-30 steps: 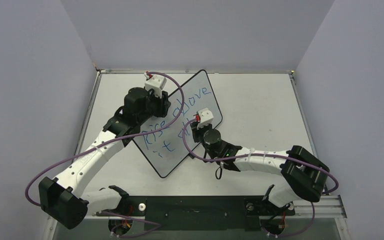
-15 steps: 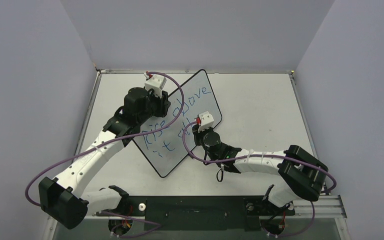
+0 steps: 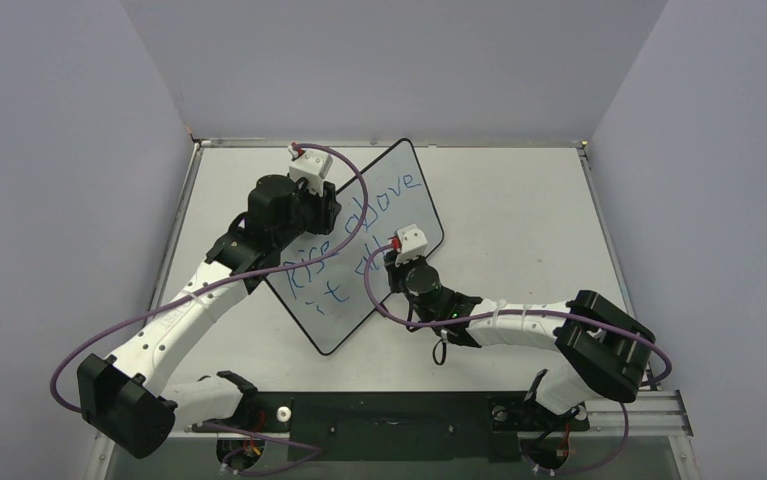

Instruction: Write a sentence on the whiteboard

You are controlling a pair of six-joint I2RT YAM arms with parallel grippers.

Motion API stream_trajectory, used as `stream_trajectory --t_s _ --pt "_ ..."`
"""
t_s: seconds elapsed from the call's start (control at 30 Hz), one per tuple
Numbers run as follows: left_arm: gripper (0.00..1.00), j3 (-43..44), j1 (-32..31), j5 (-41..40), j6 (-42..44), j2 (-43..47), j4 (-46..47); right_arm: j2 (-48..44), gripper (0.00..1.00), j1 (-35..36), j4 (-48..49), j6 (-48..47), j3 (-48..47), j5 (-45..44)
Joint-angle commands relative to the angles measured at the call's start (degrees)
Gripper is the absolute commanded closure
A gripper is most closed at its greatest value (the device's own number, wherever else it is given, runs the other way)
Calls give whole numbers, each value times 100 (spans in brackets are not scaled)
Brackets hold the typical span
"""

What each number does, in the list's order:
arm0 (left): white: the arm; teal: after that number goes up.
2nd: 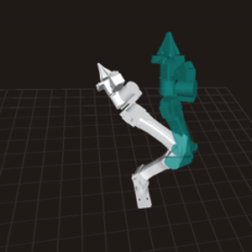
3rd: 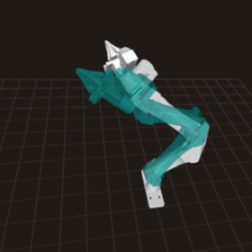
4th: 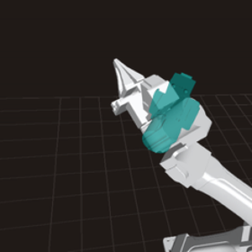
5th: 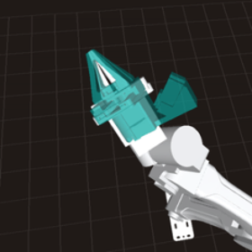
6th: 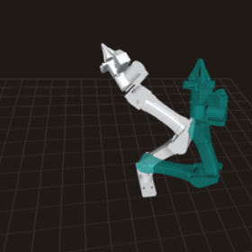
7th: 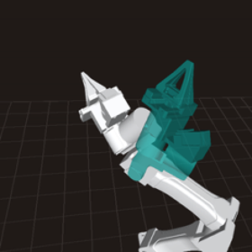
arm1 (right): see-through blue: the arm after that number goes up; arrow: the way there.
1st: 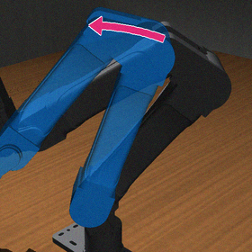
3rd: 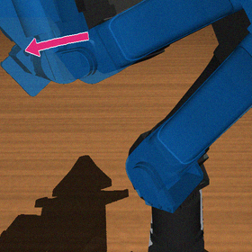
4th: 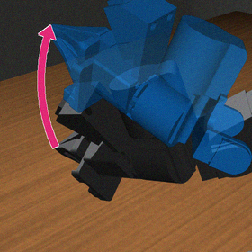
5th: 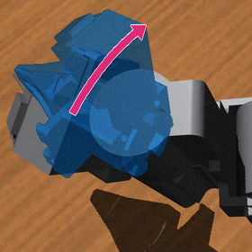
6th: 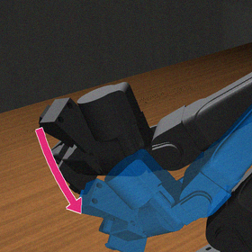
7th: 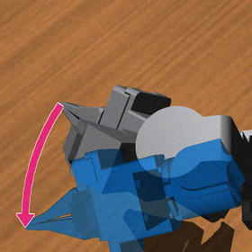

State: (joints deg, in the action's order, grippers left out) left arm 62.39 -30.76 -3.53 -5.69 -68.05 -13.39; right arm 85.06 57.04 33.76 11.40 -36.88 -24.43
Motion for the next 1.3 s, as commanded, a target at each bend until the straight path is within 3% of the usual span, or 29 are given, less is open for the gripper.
stream_trajectory --t_s 0.0,0.93,1.27 --pt "100 243 -68 249 -11 158 575 45 100 -9 72 19 -45 36" --pt "100 245 -70 231 2 150 571 14 100 -266 -128 -319 -477 57" --pt "100 247 -70 226 -2 170 565 -536 100 -264 -316 -366 -368 -31"
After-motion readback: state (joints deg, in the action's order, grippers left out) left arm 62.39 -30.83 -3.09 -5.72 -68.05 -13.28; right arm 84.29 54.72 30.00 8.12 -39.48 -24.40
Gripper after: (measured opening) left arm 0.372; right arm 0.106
